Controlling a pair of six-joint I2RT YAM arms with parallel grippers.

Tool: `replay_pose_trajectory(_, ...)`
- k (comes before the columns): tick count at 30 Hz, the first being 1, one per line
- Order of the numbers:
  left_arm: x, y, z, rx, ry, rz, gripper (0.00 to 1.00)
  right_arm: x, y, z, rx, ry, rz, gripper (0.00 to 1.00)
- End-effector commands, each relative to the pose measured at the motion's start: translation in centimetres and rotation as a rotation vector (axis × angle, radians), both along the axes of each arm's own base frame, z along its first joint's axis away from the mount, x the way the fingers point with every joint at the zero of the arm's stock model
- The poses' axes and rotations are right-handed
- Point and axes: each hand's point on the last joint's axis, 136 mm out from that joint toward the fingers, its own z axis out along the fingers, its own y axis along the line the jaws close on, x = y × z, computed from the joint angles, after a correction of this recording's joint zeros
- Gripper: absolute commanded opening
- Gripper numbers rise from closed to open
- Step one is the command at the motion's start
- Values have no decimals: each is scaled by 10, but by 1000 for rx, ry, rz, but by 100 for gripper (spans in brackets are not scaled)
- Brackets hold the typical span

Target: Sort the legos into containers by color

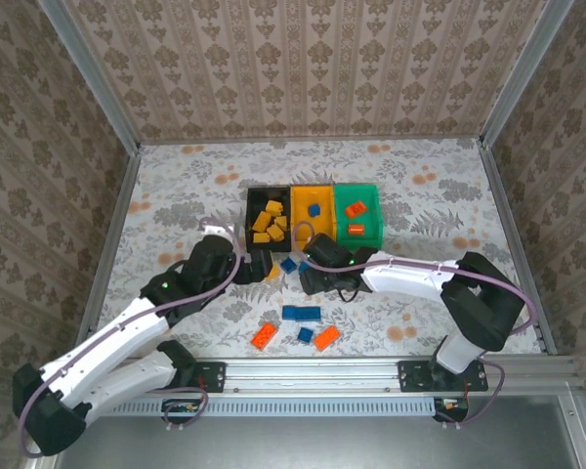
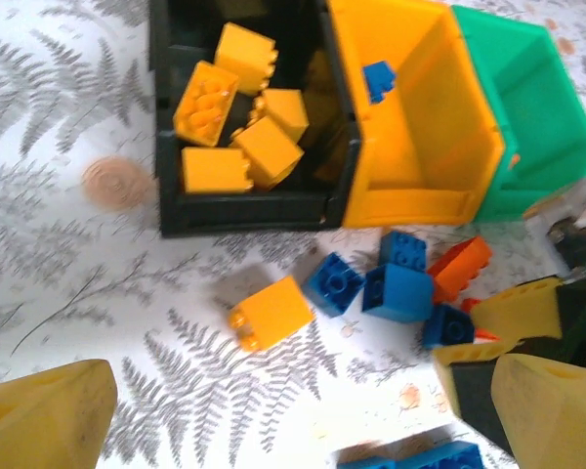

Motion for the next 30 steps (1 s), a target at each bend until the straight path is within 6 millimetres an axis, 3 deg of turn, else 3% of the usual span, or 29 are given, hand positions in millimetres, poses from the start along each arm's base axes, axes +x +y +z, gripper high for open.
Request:
replay_pose_trajectory(1, -6, 21, -13, 16, 29, 85, 100, 2, -9, -8, -69, 15, -14, 58)
replay_pose_trajectory(6, -7, 27, -14, -1, 21, 104, 100, -7, -15, -24, -96, 61, -17, 52)
replay_pose_trajectory(12, -7, 29, -20, 6, 35, 107, 100, -20, -6, -19, -88, 70, 13, 48)
replay_pose_trajectory(15, -8, 30, -23, -2, 38, 111, 100, -18, -5, -12, -85, 50, 5, 49)
replay_pose_trajectory(20, -9, 31, -28, -7, 54, 111, 100, -10, -6, 20, -63, -28, -4, 55)
replay_pose_trajectory(23, -9, 32, -29, -5, 57, 113, 100, -6, -10, 29, -79, -56, -14, 58)
replay_pose_trajectory(30, -10, 35, -35, -10, 67, 126, 100, 2, -13, 5, -160, -24, -24, 58)
